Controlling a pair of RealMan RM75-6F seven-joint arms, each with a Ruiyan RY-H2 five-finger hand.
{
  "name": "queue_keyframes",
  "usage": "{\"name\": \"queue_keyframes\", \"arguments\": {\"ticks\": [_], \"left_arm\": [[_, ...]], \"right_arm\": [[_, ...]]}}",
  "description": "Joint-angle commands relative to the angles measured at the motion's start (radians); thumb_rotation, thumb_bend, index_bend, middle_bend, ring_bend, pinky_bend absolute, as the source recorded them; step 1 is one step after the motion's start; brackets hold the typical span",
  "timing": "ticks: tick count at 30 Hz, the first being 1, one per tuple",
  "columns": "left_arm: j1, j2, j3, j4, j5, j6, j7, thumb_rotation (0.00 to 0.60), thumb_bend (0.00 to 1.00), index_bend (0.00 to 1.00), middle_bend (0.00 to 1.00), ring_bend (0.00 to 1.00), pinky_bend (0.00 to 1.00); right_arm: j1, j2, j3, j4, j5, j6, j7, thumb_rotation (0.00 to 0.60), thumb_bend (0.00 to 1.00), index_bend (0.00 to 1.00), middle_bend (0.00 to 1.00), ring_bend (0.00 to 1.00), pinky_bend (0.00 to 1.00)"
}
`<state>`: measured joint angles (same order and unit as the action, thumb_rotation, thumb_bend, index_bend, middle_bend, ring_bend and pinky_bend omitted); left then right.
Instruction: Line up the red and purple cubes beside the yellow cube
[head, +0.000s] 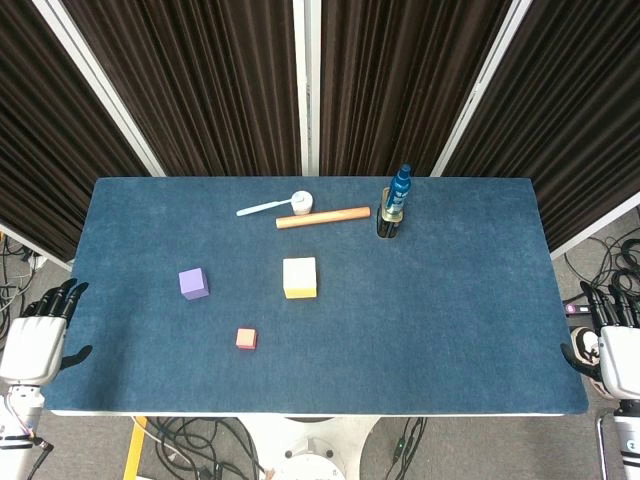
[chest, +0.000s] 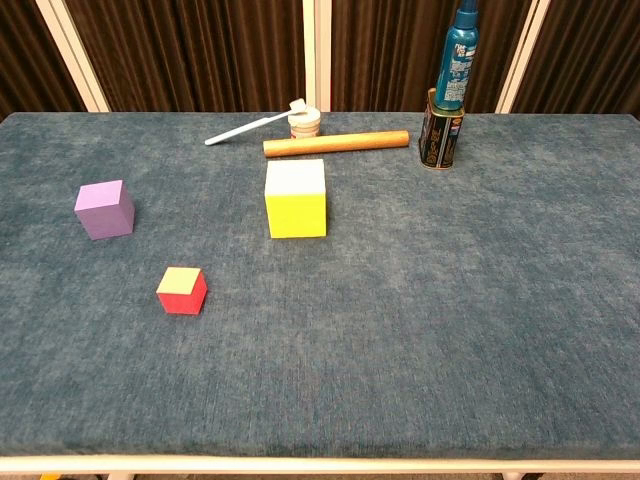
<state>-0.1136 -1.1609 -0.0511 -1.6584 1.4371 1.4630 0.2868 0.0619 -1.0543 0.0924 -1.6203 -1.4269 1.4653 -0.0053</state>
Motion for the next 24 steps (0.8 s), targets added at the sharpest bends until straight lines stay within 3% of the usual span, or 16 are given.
{"name": "queue_keyframes", "arguments": {"ticks": [1,13,18,24], "left_arm": [[0.005,0.003,0.003,-0.011,-0.004,0.003,0.003,0.600,0.12,0.18,0.23,0.20,0.35],[0.049,0.004,0.025,-0.036,0.022,0.064,0.005,0.600,0.12,0.18,0.23,0.20,0.34],[0.022,0.013,0.004,-0.037,0.032,0.041,-0.044,0.600,0.12,0.18,0.23,0.20,0.35],[-0.084,0.010,-0.062,0.007,0.048,-0.050,-0.131,0.600,0.12,0.22,0.31,0.33,0.52]], "right_arm": [[0.000,0.004,0.002,-0.007,0.006,-0.003,0.002,0.600,0.14,0.00,0.12,0.03,0.11],[-0.009,0.004,-0.008,0.019,-0.034,0.021,0.051,0.600,0.14,0.00,0.10,0.03,0.11],[-0.016,0.014,-0.005,0.023,-0.042,0.041,0.059,0.600,0.14,0.00,0.10,0.03,0.11],[-0.016,0.041,0.009,0.012,-0.045,0.061,0.053,0.600,0.14,0.00,0.10,0.03,0.11]]}}
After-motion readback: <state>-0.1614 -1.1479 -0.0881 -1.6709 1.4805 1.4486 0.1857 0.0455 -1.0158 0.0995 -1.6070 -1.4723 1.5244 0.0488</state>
